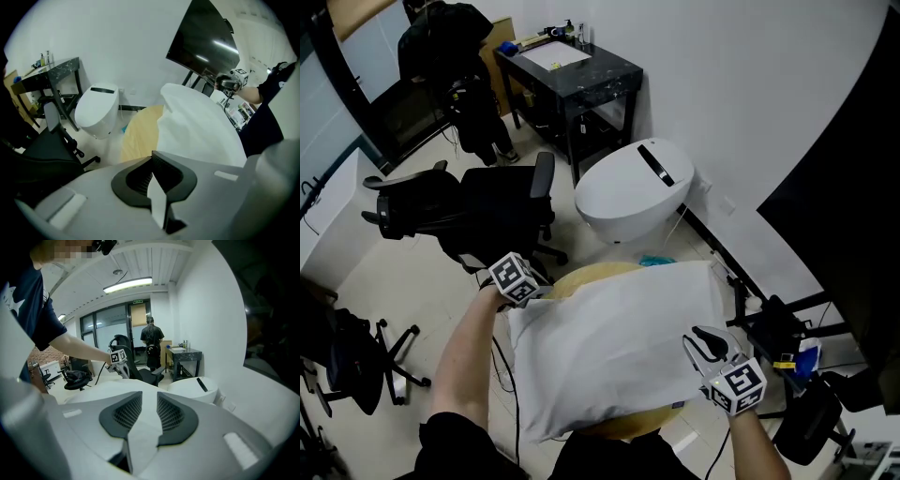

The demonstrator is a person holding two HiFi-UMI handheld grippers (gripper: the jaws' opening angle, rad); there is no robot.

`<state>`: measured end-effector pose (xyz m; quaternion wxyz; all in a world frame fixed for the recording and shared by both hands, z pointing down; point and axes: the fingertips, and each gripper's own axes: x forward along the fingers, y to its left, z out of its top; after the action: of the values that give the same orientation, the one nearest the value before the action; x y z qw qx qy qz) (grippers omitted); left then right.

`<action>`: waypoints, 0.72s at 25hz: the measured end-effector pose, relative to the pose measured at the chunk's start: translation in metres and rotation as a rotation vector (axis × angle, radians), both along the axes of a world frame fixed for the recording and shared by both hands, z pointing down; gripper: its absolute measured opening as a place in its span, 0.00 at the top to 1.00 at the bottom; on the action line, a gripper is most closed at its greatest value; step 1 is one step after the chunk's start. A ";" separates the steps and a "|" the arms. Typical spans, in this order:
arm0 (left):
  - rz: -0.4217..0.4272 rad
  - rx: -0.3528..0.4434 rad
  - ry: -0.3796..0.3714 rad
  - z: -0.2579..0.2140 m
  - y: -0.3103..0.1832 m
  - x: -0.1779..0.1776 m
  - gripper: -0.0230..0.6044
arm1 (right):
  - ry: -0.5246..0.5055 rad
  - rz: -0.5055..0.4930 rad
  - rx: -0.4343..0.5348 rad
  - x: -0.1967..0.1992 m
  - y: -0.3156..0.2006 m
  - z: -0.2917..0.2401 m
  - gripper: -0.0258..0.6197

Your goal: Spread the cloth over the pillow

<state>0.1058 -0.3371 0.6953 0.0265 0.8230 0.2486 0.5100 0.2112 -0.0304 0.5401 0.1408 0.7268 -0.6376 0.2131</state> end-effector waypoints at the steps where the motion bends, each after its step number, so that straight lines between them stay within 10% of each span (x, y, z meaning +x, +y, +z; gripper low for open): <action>1: 0.003 -0.019 -0.003 -0.002 0.001 -0.004 0.96 | 0.001 0.001 0.000 0.001 0.001 0.000 0.79; 8: -0.021 -0.271 -0.170 0.014 0.027 -0.041 0.71 | -0.002 -0.015 -0.011 -0.009 -0.002 0.003 0.79; 12: -0.026 -0.347 -0.215 0.025 0.041 -0.044 0.81 | -0.003 -0.027 -0.009 -0.015 -0.007 0.004 0.79; 18: 0.028 -0.195 -0.112 0.009 0.029 -0.034 0.96 | 0.002 -0.026 -0.017 -0.012 -0.004 0.005 0.79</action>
<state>0.0714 -0.3079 0.7043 0.1130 0.7831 0.3066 0.5291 0.1995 -0.0343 0.5448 0.1504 0.7174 -0.6451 0.2158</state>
